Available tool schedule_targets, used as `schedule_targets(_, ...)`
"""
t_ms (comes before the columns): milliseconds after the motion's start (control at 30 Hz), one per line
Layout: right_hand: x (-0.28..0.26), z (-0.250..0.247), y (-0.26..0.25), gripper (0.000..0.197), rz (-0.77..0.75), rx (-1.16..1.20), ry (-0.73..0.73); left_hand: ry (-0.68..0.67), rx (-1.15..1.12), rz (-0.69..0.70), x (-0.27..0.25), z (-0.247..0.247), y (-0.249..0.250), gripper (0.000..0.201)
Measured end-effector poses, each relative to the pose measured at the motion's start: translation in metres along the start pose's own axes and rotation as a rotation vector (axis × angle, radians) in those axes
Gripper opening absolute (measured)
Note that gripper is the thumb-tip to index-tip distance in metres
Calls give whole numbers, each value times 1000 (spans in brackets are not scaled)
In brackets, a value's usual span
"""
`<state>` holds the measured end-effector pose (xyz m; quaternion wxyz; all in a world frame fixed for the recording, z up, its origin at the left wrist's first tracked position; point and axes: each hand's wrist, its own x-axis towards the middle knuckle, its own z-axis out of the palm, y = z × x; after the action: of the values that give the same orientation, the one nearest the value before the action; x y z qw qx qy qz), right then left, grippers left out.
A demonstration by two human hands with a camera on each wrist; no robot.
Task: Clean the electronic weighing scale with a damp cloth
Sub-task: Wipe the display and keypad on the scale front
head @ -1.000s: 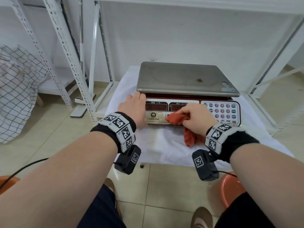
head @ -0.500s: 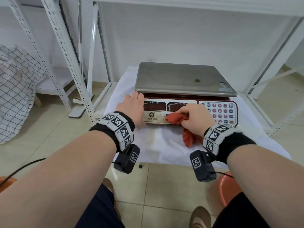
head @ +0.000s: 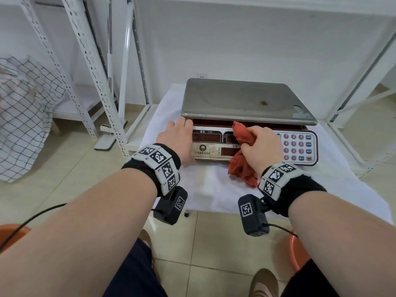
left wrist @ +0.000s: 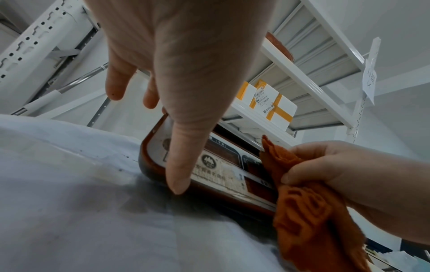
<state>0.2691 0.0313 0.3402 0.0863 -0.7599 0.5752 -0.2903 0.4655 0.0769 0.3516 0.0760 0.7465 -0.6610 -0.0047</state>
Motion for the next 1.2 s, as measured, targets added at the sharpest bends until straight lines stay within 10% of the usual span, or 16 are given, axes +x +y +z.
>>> schedule_targets(333,-18,22,-22,31,-202,-47,-222,-20,-2,-1,0,-1,-1,82)
schedule_targets(567,2,15,-21,35,41,-45,8,-7,-18,6,1,-1,-3,80)
schedule_targets(800,-11,23,-28,40,-273,-135,-187,-21,-13,11,1,-1,-4,81)
schedule_targets(1033,9,25,-28,41,-76,-114,2,-7,-27,9,2,0,-5,79)
schedule_targets(1200,-7,36,-37,43,-323,-163,-109,-4,-37,14,2,2,-6,76)
